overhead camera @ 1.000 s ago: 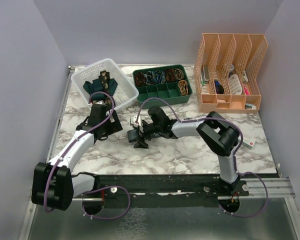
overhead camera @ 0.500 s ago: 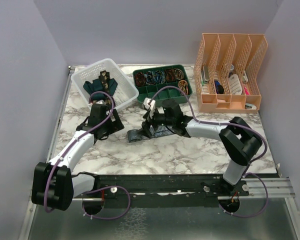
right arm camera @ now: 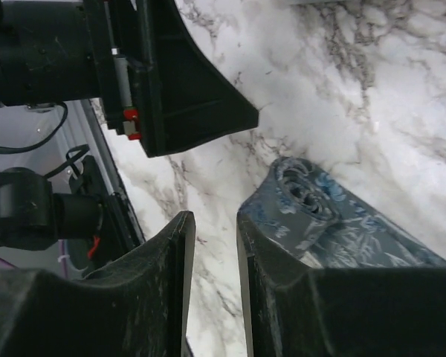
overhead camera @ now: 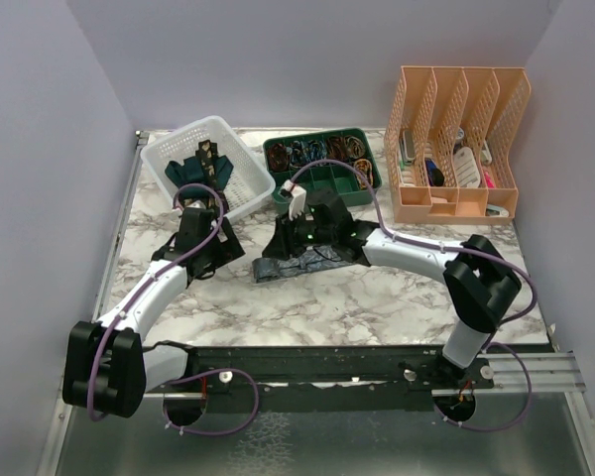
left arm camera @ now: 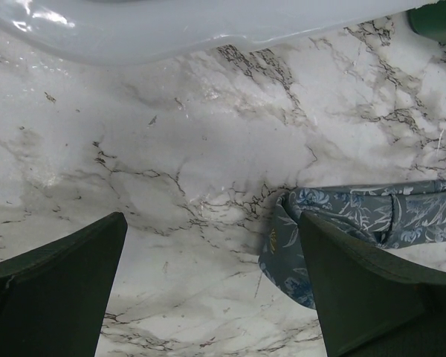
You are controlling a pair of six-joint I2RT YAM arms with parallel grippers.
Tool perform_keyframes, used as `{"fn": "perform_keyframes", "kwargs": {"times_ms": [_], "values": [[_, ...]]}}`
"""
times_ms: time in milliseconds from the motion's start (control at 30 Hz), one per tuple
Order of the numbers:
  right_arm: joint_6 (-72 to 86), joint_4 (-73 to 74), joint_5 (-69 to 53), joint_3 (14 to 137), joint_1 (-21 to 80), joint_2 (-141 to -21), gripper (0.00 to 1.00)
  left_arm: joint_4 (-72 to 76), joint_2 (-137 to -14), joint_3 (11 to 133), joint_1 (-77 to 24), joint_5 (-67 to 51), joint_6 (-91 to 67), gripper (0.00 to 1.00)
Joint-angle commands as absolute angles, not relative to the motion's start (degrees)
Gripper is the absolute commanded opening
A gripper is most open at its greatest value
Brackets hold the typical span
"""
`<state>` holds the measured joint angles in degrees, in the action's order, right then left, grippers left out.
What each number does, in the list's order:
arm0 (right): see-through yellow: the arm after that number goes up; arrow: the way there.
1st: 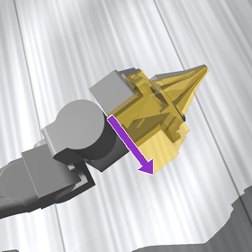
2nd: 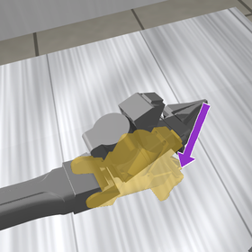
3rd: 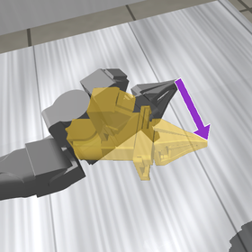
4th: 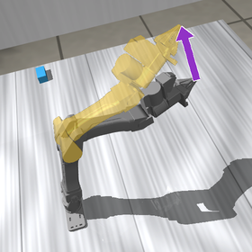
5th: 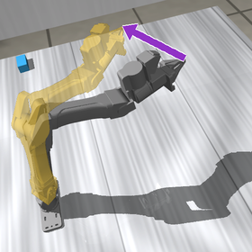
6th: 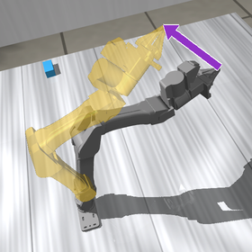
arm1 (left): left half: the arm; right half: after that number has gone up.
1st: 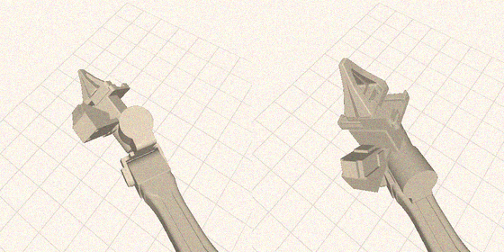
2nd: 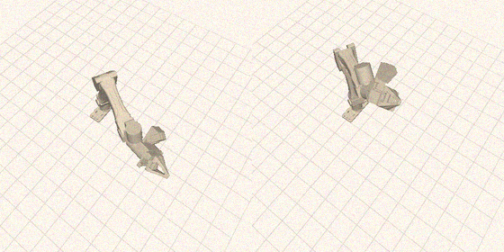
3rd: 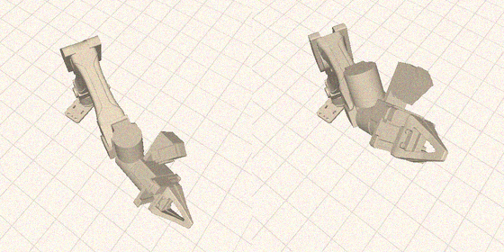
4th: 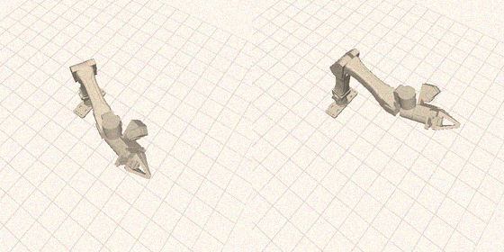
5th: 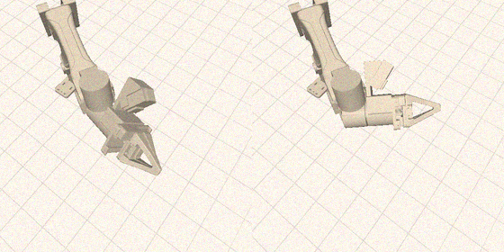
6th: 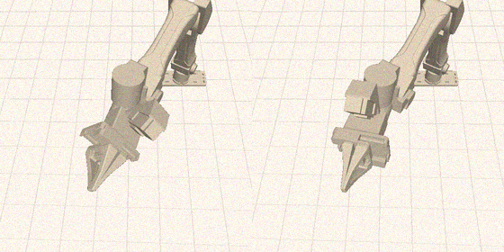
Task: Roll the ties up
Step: Roll the tie at the center of the board.
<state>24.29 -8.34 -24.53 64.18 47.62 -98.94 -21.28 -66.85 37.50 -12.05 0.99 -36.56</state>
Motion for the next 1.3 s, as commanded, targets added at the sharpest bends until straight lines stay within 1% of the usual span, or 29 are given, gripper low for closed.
{"fn": "perform_keyframes", "kwargs": {"times_ms": [0,300,567,700,900,1267], "values": [[28.34,-4.96,-23.32,66.81,49.76,-101.73,0.34,-20.83,-65.77,36.48,-11.69,3.07,-37.69,0.98],[30.79,-3.95,-24.15,68.75,50.12,-107.3,0.31,-20.91,-66.12,36.49,-11.69,2.74,-37.28,0.98],[29.02,-0.4,-15.94,69.16,49.68,-108.71,0.31,-19.93,-66.31,36.11,-11.69,0.82,-36.81,0.98],[28.56,-0.15,-14.15,67.94,48.84,-108.8,0.31,-18.66,-66.29,35.34,-11.69,0.02,-36.65,0.98],[27.54,-0.1,-13.73,66.03,47.9,-108.43,0.31,-14.49,-66.05,33.47,-11.73,-5.01,-36.54,0.97],[27.18,-1.98,-13.39,62.69,46.03,-106.95,0.32,1.3,-68.64,28.21,-11.76,-19.73,-37.28,0.97]]}}
